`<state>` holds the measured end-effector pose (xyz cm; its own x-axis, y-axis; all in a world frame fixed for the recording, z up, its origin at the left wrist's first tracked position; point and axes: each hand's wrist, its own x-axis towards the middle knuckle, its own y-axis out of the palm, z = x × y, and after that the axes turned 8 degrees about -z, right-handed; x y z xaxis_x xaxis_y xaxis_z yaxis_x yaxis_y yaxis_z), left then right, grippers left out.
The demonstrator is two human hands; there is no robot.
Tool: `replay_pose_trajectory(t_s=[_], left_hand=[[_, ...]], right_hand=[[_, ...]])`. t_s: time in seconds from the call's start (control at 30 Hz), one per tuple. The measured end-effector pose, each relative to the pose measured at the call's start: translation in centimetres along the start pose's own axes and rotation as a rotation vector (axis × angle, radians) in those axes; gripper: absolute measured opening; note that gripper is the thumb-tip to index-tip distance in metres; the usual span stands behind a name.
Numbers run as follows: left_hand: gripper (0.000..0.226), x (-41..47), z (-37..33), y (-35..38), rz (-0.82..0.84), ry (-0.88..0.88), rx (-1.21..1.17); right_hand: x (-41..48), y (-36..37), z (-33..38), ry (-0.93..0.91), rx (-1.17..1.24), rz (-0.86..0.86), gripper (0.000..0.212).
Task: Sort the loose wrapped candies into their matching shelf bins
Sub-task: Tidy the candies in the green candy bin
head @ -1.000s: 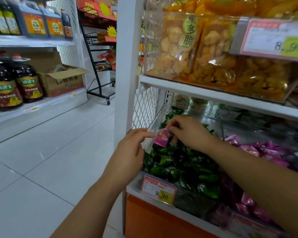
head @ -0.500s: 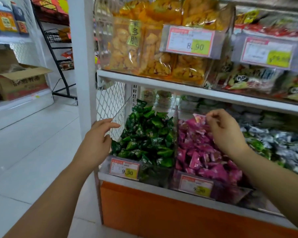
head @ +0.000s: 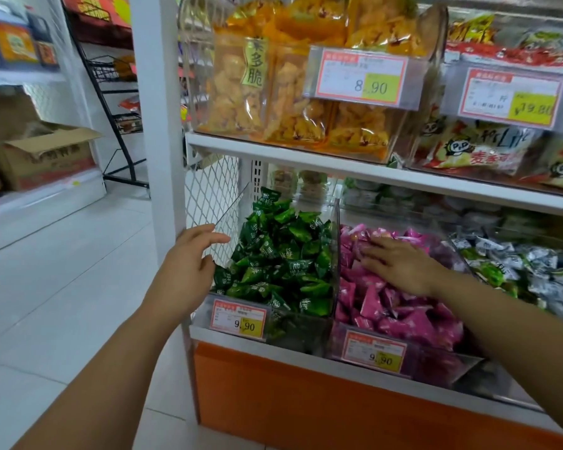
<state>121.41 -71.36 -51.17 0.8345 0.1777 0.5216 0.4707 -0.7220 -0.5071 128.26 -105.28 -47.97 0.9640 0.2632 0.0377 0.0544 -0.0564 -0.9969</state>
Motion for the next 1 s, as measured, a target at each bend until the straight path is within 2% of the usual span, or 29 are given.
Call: replay_pose_trajectory(t_s=[0.13,0.2,0.27,0.37,0.43,0.6,0.8,1.0], left_hand=[[0.045,0.1,0.0,-0.2,0.008,-0.005,0.001],[0.045,0.2,0.0,-0.3,0.013,-0.007,-0.008],[0.045,0.1,-0.1,-0.4,0.018,-0.015,-0.023],[0.047,0.1,-0.1,-0.4,0.017,-0.020,-0.032],[0.048,0.1,-0.2,-0.4,0.008,-0.026,-0.034],[0.054,0.3,-0.2,-0.3,-0.019,-0.065,-0.069],[0.053,0.5,-0.1,-0.5,-0.035,-0.051,-0.120],[0.051,0.8,0.3,-0.5,-0.030,-0.054,-0.074]], right_hand=[[2.2,-0.3,-1.6,0.089,-0.045,0.089,0.065],[2.2,-0.8,-1.0,0.100,0.032,0.038,0.062],[1.6,-1.7,0.8,0.051,0.099,-0.135,0.052],[0.6,-3.4,5.0,-0.148,0.240,-0.486,0.033],[0.6,-4.4,8.1,-0.266,0.315,-0.537,0.027],[4.2,-4.8,14.6,-0.347,0.509,-0.212,0.035],[11.3,-3.2,17.0,-0.349,0.327,0.019,0.046],[16.2,-0.6,18.0,-0.279,0.169,0.233,0.083]])
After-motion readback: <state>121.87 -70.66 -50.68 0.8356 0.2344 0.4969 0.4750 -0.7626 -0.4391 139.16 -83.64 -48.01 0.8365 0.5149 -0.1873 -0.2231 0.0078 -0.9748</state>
